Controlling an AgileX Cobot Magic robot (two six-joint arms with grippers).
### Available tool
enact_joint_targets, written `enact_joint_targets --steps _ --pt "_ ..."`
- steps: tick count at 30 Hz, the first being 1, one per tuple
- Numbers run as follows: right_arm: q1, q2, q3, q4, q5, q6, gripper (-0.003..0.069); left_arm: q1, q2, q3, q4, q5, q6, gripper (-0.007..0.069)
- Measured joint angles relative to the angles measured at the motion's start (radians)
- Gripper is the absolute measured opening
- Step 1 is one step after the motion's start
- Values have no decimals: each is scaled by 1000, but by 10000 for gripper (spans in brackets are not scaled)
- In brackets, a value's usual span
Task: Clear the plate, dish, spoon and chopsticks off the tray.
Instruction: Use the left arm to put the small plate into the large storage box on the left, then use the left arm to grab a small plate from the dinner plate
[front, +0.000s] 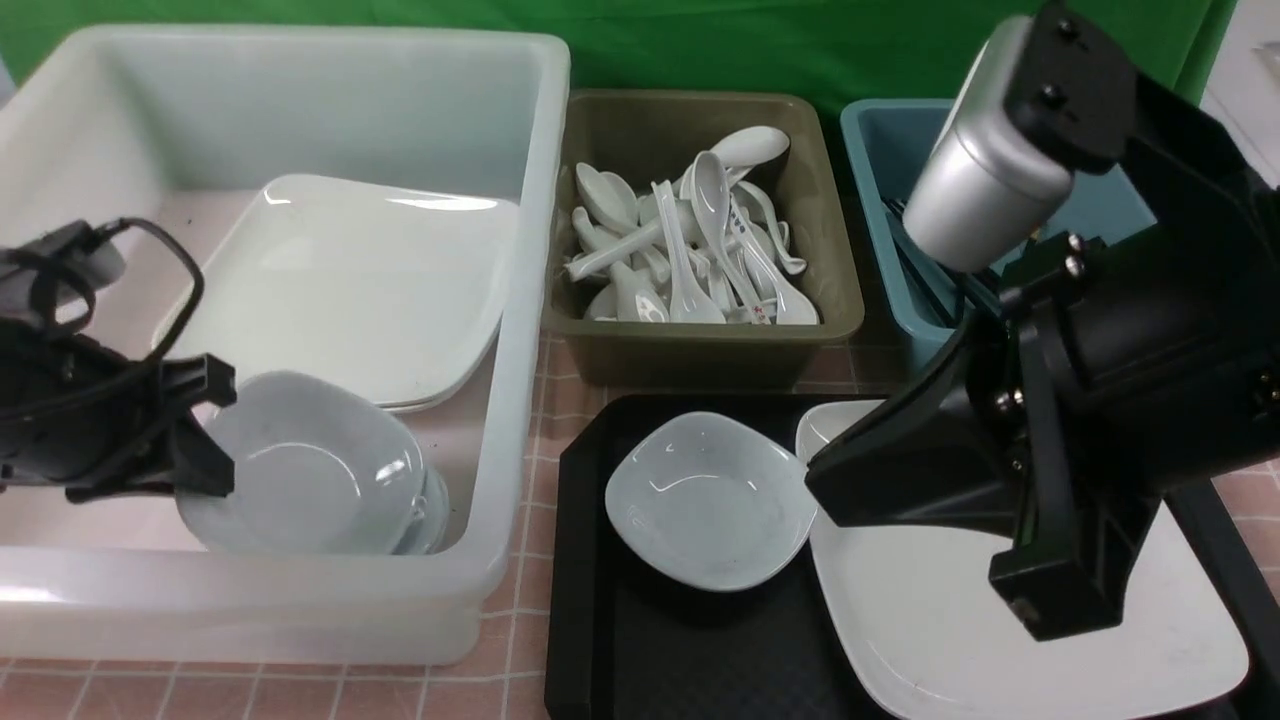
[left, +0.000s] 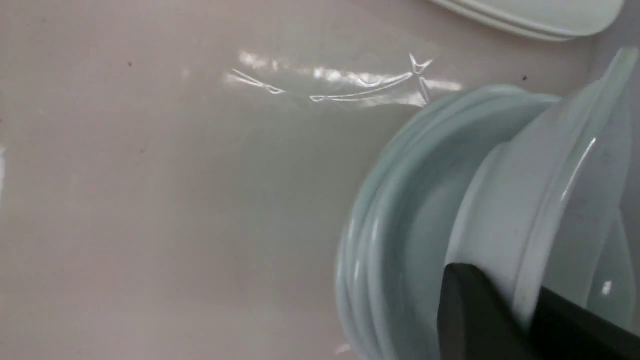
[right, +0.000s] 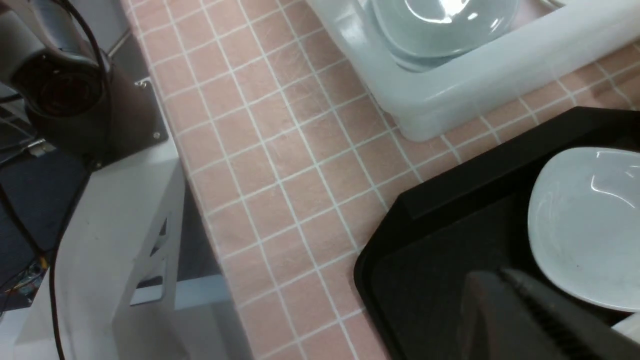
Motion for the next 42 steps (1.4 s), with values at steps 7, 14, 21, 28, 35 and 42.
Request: enact_joint_targets --steps 7,14,21,28,35,42 --pt "0 -4 -8 -149 4 99 30 0 -7 -132 213 114 -109 415" --pt "-11 -32 -22 -503 156 282 30 -134 -38 -424 315 265 -191 234" --pt "-155 -67 -22 -524 219 306 30 -646 -3 -496 320 165 -149 0" --pt "-270 -126 2 -449 219 304 30 -981 203 -497 455 67 -155 101" --pt "-279 -207 99 -385 214 297 30 -1070 418 -497 634 -35 -206 422" --pt "-279 -239 130 -371 210 287 30 -1069 523 -497 719 -113 -227 577"
